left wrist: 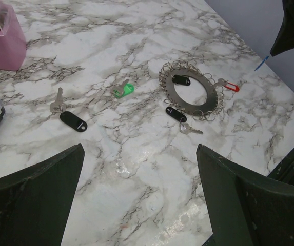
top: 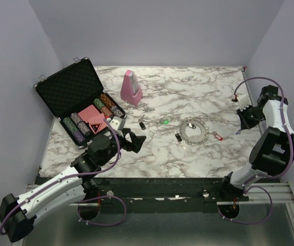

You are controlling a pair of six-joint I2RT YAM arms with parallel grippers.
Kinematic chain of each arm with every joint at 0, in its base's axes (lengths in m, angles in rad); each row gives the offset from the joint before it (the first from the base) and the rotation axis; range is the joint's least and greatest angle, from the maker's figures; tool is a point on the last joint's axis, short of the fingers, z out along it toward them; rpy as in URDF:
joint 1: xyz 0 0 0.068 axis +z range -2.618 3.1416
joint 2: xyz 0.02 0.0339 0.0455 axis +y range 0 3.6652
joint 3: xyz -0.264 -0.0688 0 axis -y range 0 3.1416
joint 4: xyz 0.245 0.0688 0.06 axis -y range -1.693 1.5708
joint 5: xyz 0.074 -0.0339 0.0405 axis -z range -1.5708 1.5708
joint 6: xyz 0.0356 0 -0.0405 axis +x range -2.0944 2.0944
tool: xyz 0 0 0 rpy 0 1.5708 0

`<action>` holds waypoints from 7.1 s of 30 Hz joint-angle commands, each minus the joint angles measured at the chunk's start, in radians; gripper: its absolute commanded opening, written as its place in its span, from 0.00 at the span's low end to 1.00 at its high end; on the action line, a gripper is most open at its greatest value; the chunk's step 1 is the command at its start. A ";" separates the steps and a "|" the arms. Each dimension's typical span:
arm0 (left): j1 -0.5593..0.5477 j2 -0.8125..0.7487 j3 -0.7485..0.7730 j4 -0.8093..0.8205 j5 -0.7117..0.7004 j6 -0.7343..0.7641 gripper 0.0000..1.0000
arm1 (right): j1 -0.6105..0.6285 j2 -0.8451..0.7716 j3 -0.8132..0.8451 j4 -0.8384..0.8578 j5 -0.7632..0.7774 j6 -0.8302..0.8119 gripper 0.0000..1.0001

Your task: Put the keys on the keyring

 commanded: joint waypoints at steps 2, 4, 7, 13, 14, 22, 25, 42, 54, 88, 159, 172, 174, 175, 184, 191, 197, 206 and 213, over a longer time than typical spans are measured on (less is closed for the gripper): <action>0.005 -0.014 -0.013 0.027 -0.002 0.016 0.99 | -0.003 0.069 0.016 -0.089 0.113 -0.040 0.00; 0.005 -0.014 -0.017 0.027 -0.004 0.016 0.99 | 0.000 0.113 0.040 -0.100 0.105 -0.034 0.00; 0.005 -0.014 -0.021 0.027 -0.010 0.016 0.99 | 0.016 0.175 0.071 -0.089 0.114 -0.022 0.01; 0.007 -0.004 -0.021 0.028 -0.022 0.024 0.99 | 0.094 0.247 0.117 -0.022 0.113 0.040 0.00; 0.007 -0.003 -0.023 0.028 -0.024 0.024 0.99 | 0.103 0.254 0.128 -0.011 0.108 0.052 0.00; 0.012 0.012 -0.020 0.027 -0.027 0.030 0.99 | 0.155 0.326 0.174 0.063 0.081 0.109 0.00; 0.013 0.017 -0.020 0.027 -0.024 0.030 0.99 | 0.166 0.339 0.173 0.099 0.079 0.124 0.00; 0.016 0.022 -0.006 0.017 -0.010 0.027 0.99 | 0.181 0.088 0.059 0.156 0.059 0.114 0.00; 0.016 -0.014 -0.013 0.014 0.013 0.025 0.99 | 0.154 -0.232 -0.212 0.038 0.215 0.026 0.00; 0.019 -0.034 -0.058 0.028 -0.015 0.053 0.99 | 0.144 0.221 0.013 0.055 0.045 0.201 0.00; 0.022 -0.046 -0.050 0.005 -0.009 0.045 0.99 | 0.148 0.216 -0.032 0.371 -0.060 0.230 0.25; 0.027 -0.127 -0.058 -0.007 -0.045 -0.047 0.99 | 0.148 0.049 0.036 0.267 -0.241 0.236 0.43; 0.033 -0.158 -0.056 -0.003 -0.033 -0.047 0.99 | 0.155 0.011 0.022 0.236 -0.336 0.204 0.45; 0.035 -0.164 -0.050 -0.006 -0.023 -0.041 0.99 | 0.161 -0.006 0.010 0.230 -0.387 0.190 0.45; 0.038 -0.141 0.029 -0.069 0.086 -0.099 0.99 | 0.207 -0.150 -0.157 0.079 -0.784 -0.174 0.56; 0.039 -0.100 0.051 -0.075 0.143 -0.137 0.99 | 0.339 -0.088 -0.188 -0.176 -0.838 -0.532 0.61; 0.039 -0.032 0.069 -0.059 0.205 -0.157 0.99 | 0.598 -0.081 -0.179 0.027 -0.612 -0.302 0.61; 0.038 -0.012 0.065 -0.064 0.211 -0.153 0.99 | 0.764 -0.063 -0.162 0.185 -0.467 -0.141 0.64; 0.039 0.005 0.068 -0.073 0.215 -0.131 0.99 | 0.764 -0.039 -0.246 0.273 -0.432 -0.332 0.60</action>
